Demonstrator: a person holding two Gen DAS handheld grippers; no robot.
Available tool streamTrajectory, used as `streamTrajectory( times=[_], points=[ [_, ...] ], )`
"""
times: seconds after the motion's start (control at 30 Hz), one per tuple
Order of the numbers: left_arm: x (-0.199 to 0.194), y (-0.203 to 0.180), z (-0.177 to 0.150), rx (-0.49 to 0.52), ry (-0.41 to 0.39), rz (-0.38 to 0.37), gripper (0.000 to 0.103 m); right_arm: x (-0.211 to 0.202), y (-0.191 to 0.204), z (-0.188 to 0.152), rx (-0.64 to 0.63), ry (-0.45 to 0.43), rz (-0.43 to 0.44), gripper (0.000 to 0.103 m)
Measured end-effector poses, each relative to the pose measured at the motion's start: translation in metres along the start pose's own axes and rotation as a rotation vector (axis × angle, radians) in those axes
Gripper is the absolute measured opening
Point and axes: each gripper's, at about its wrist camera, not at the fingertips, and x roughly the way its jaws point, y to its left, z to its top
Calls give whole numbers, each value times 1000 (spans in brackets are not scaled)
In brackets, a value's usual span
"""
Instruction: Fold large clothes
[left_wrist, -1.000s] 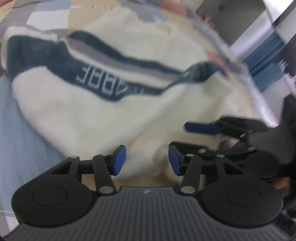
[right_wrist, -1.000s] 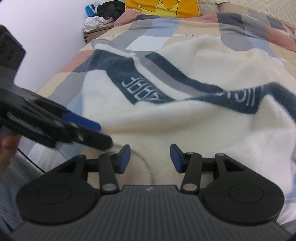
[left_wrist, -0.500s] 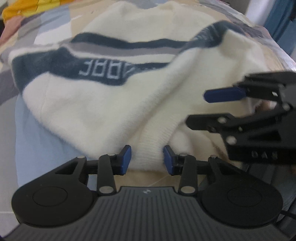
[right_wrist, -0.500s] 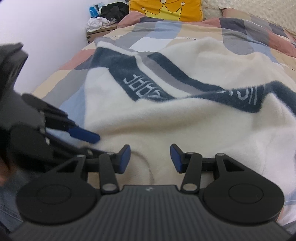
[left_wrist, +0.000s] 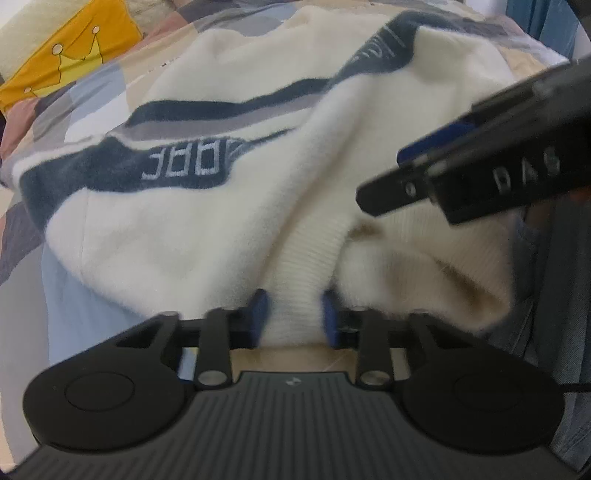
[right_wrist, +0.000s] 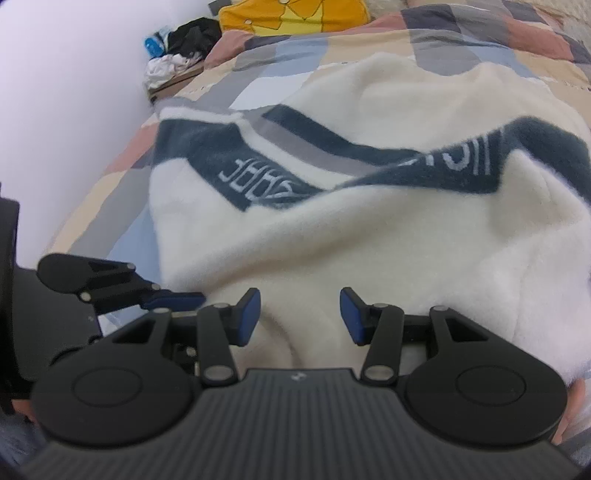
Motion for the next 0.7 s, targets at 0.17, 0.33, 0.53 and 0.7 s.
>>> streamTrajectory(
  times=[0.17, 0.33, 0.53, 0.7],
  points=[
    [-26, 33, -1, -183, -106, -22, 10, 2, 14, -2, -94, -4, -6, 51],
    [-63, 58, 1, -342, -221, -69, 9, 1, 34, -3, -197, -58, 40, 52],
    [-96, 65, 10, -409, -324, -84, 9, -9, 49, 6, -196, -212, -82, 56],
    [-110, 67, 15, -487, -398, -98, 9, -32, 44, 18, -59, -381, -198, 67]
  ],
)
